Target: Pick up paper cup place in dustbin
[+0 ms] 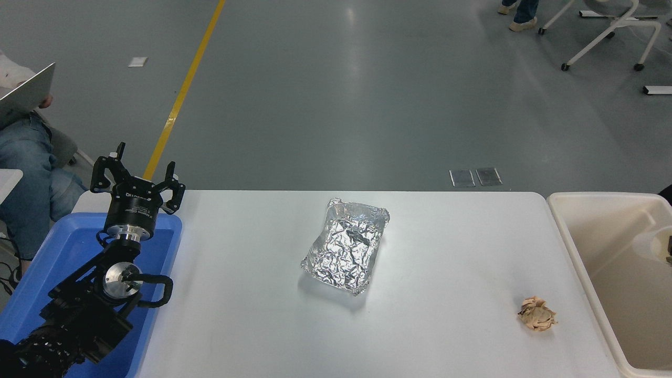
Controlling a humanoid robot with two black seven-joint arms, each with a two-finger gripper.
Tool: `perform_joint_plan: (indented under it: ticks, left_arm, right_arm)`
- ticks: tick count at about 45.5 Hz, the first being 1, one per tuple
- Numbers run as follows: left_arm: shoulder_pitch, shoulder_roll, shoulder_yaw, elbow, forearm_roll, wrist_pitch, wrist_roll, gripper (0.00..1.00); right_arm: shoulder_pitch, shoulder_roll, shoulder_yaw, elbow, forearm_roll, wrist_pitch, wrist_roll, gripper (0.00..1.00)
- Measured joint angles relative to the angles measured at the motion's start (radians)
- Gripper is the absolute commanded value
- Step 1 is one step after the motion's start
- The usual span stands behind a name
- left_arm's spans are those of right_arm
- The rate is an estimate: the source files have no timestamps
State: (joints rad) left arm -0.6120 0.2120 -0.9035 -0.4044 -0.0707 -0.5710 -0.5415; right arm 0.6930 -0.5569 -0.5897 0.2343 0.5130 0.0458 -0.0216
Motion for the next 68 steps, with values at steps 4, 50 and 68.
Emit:
perform_joint_plan:
  ticks: [4,50,68]
  left_arm:
    - [0.000,0.000,0.000,0.000,0.000,0.000,0.000,0.99]
    - [0.000,0.001,0.000,-0.001,0.000,-0.001,0.000,0.99]
    - [0.000,0.001,0.000,0.000,0.000,-0.001,0.000,0.99]
  right_arm:
    - [-0.020,0.006,0.014,-0.002,0.000,-0.004,-0.006,0.11]
    - [0.413,0.104,-0.041,0.050,-0.257,-0.032,-0.013,1.00]
    - [0.724,0.313,-0.210,0.163,-0.409,0.208,-0.015,1.00]
